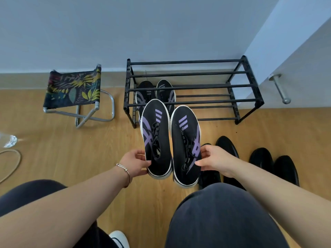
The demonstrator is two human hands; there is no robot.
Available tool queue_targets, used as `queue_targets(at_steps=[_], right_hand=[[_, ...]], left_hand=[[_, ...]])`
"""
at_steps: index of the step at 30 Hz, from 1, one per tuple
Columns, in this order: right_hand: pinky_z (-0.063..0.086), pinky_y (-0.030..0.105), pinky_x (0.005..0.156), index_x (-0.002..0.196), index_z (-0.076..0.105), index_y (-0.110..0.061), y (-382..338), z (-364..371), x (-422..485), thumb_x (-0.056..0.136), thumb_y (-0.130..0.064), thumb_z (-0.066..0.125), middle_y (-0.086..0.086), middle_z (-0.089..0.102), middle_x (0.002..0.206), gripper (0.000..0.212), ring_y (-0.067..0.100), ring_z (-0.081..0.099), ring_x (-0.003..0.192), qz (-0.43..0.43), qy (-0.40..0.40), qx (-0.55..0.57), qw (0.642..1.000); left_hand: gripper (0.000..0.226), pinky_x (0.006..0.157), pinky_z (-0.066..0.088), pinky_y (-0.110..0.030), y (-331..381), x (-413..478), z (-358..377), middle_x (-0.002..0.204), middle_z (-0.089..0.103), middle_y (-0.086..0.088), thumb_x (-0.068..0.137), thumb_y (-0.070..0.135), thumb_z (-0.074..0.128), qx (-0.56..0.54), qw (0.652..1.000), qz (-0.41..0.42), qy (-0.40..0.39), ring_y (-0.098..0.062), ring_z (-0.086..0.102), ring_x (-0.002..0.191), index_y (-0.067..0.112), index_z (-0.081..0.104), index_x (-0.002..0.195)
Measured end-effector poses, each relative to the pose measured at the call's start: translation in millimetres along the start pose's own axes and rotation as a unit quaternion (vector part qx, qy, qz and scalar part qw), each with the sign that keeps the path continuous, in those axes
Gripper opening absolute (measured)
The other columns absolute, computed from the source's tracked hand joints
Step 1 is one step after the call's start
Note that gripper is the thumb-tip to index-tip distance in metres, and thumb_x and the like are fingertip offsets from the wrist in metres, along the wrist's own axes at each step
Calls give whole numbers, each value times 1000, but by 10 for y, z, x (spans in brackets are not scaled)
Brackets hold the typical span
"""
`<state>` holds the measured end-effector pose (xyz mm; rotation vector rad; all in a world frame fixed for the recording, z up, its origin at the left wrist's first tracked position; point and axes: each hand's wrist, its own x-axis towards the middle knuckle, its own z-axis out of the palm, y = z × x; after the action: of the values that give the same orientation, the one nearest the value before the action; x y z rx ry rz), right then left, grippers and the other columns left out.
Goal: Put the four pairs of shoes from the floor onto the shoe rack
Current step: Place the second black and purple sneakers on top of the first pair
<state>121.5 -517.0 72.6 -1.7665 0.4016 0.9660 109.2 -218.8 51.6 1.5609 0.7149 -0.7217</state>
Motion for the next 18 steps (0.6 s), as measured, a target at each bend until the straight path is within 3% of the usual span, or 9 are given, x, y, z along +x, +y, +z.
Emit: queue_targets(at_steps=[2, 6, 13, 18], right_hand=[[63, 33, 81, 116, 63, -14, -78, -28, 1, 86, 1, 74, 12, 70, 116, 36, 24, 72, 103, -9, 3, 17, 1000], [61, 42, 91, 119, 63, -12, -324, -75, 107, 85, 1, 74, 11, 71, 115, 38, 25, 71, 106, -33, 18, 28, 999], [59, 46, 94, 127, 63, -8, -983, -140, 456, 88, -3, 72, 10, 72, 119, 41, 28, 69, 110, -93, 58, 56, 992], [55, 52, 99, 111, 74, -13, -1345, -139, 717, 91, -5, 69, 6, 77, 112, 22, 29, 70, 108, -101, 104, 76, 987]], left_hand=[[33, 76, 62, -41, 85, -1, -25, 104, 67, -18, 84, -8, 71, -11, 1000, 10, 1, -28, 70, 90, 9, 61, 111], [32, 83, 60, -46, 372, 73, -119, 103, 66, -17, 86, -9, 68, -14, 999, 34, 10, -30, 69, 94, 8, 61, 112], [26, 78, 60, -41, 1112, 310, -351, 103, 68, -8, 89, -2, 69, -29, 996, 80, 30, -25, 67, 98, 12, 66, 111], [32, 64, 59, -34, 1481, 477, -436, 105, 67, -7, 91, 2, 68, -29, 994, 91, 52, -22, 66, 92, 9, 66, 122]])
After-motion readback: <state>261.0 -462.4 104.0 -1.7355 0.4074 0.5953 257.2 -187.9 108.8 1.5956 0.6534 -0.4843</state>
